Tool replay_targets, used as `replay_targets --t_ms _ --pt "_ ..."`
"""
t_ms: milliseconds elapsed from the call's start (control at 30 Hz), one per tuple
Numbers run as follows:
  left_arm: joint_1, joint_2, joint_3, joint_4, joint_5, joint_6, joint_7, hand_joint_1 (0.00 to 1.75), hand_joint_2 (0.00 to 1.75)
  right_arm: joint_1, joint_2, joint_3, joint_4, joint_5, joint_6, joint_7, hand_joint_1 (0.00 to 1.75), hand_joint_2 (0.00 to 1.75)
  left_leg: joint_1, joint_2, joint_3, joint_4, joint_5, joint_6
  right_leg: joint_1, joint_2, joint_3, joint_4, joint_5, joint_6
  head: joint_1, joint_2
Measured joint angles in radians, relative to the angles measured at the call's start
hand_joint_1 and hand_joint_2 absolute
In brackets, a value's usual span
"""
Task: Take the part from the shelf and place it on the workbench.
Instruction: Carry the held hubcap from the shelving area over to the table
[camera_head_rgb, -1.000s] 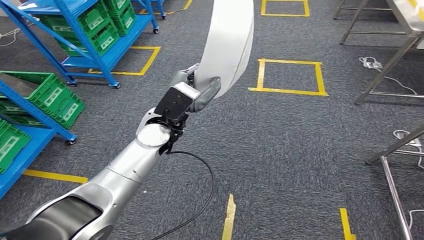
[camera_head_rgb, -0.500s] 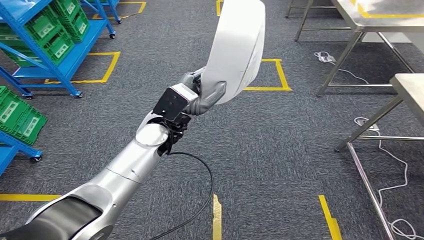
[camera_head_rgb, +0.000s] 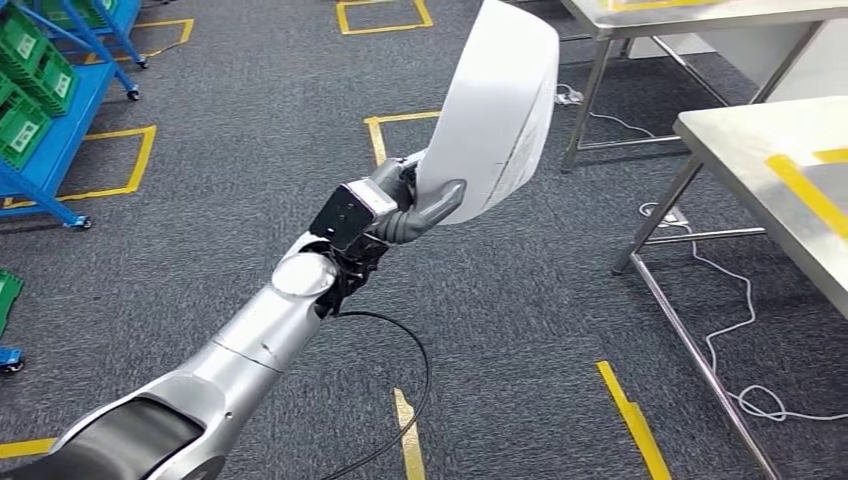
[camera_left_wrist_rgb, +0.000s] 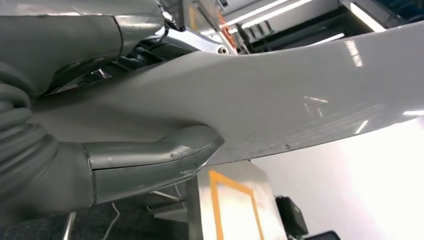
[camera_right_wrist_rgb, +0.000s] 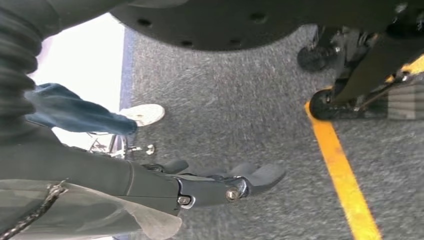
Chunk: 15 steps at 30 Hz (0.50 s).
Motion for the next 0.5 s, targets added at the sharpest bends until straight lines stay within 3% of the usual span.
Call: replay_targets --t_ms 67,100,133,167,200,267,333,400,433,500 --pt "0.003 0.004 0.000 0.001 0.000 -0.004 0.000 1.75 1.75 -0.002 0.000 0.000 0.000 0.001 0.001 0.000 0.00 1.75 0.002 -0.038 -0.063 0.132 -0.057 0.000 0.002 0.023 0.001 0.000 -0.001 -0.006 -0.001 0.000" --pt "0.006 0.006 0.000 0.003 -0.001 -0.008 0.000 1.75 1.75 -0.002 0.000 0.000 0.000 0.002 0.001 -0.001 0.00 1.75 0.001 -0.044 -0.093 0.186 -0.070 0.002 0.004 0.037 0.002 0.000 -0.001 -0.007 -0.001 0.000" --pt "0.007 0.007 0.000 0.004 -0.002 -0.014 0.000 1.75 1.75 -0.002 0.000 -0.001 0.000 0.003 0.001 -0.001 0.00 1.75 0.001 -0.047 -0.109 0.209 -0.065 0.006 0.005 0.050 0.004 0.000 -0.001 -0.008 -0.001 0.000" --pt "0.008 0.007 0.000 0.005 -0.004 -0.021 0.000 1.75 1.75 -0.001 0.000 -0.002 0.000 0.005 0.002 -0.001 0.00 1.75 0.000 -0.050 -0.109 0.194 -0.040 0.011 0.007 0.064 0.006 0.000 -0.001 -0.008 -0.001 0.000" --pt "0.008 0.007 0.000 0.005 -0.006 -0.027 0.001 1.75 1.75 -0.001 0.000 -0.003 0.000 0.008 0.003 -0.002 0.00 1.75 -0.001 -0.057 -0.092 0.146 -0.001 0.017 0.007 0.078 0.008 0.000 -0.001 -0.008 -0.001 0.000" --pt "0.006 0.007 -0.001 0.006 -0.009 -0.037 0.001 1.75 1.75 -0.002 0.002 -0.005 0.000 0.012 0.006 -0.002 0.00 1.75 -0.002 -0.099 -0.045 0.023 0.070 0.029 0.006 0.103 0.009 0.001 -0.001 -0.006 0.000 0.000" --pt "0.004 0.006 -0.004 0.007 -0.010 -0.043 0.001 1.75 1.75 -0.003 0.005 -0.008 0.000 0.014 0.007 -0.002 0.00 1.75 -0.003 -0.129 -0.018 -0.047 0.087 0.032 0.003 0.123 0.001 0.001 0.003 0.000 -0.002 0.000" --pt "0.004 -0.001 -0.010 0.008 -0.011 -0.046 0.001 1.75 1.75 -0.001 0.007 -0.010 0.000 0.015 0.008 -0.002 0.00 1.75 -0.004 -0.118 -0.010 -0.065 0.083 0.032 -0.001 0.137 -0.007 -0.003 0.008 0.012 -0.004 0.000" --pt "0.004 -0.005 -0.014 0.009 -0.011 -0.047 0.001 1.75 1.75 0.002 0.007 -0.011 0.001 0.015 0.007 -0.002 0.00 1.75 -0.002 -0.108 -0.007 -0.072 0.086 0.034 -0.001 0.126 -0.012 -0.002 0.007 0.017 -0.004 0.000" --pt "0.002 -0.011 -0.020 0.011 -0.011 -0.049 0.000 1.75 1.75 0.001 0.008 -0.014 0.001 0.016 0.006 -0.002 0.00 1.75 0.000 -0.084 0.000 -0.087 0.094 0.040 0.003 0.072 -0.038 0.044 -0.025 0.024 0.000 0.000"
